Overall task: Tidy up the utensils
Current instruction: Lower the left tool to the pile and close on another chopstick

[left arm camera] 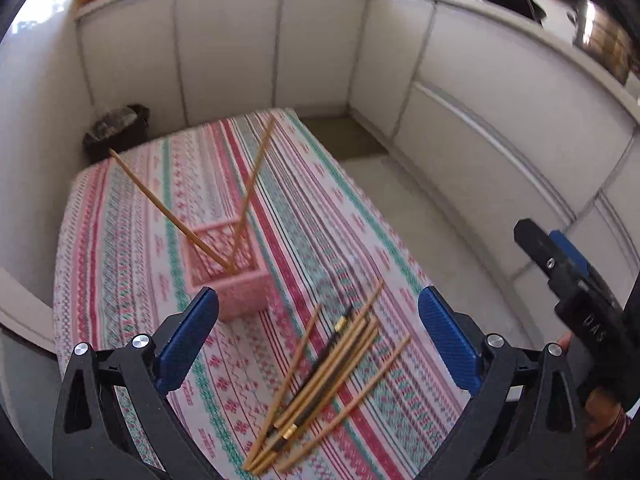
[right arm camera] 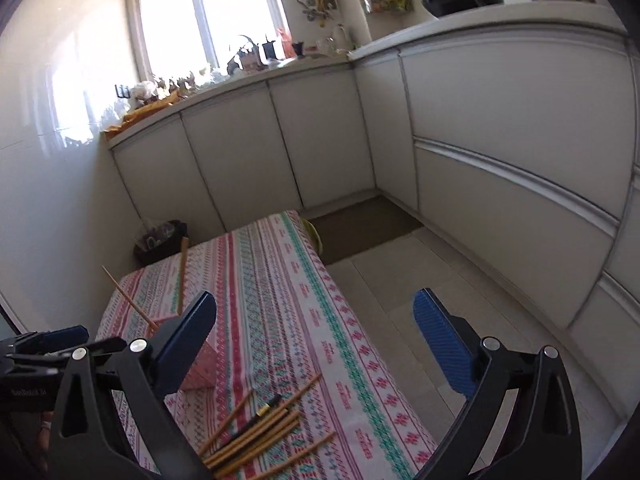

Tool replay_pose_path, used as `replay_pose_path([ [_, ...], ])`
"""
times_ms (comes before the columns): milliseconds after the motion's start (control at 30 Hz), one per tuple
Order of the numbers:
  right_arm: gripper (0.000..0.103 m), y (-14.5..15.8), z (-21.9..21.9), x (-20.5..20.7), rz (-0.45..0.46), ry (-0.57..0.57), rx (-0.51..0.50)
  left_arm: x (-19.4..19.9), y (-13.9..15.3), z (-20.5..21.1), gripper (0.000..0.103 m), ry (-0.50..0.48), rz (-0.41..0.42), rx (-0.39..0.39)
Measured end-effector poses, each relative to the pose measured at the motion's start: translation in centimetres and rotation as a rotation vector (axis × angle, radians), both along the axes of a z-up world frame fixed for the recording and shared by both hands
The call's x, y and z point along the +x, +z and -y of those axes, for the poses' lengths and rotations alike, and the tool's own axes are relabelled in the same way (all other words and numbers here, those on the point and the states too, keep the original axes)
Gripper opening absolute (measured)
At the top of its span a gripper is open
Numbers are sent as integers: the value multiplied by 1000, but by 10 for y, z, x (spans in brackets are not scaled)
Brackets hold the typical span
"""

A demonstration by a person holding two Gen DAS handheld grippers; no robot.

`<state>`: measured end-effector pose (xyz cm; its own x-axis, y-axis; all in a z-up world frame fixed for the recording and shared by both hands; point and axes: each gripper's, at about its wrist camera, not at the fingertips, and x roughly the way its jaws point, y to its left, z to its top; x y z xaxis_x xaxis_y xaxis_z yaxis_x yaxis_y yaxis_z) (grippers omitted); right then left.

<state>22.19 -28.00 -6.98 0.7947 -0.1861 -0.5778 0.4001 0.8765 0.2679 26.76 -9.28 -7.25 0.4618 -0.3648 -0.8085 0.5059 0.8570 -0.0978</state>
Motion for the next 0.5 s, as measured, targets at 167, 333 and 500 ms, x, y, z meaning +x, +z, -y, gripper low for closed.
replay_pose_path([
  [167,96,-50,34,-16,-212,-47,167,9,-62,43,96,-112,-218,63],
  [333,96,-76,48,-16,-321,-28,245,13,-117,70,96,-168,-488,49],
  [500,96,-89,65,-23,-357,-46,327,24,-151,76,96,-143,-672,-58],
])
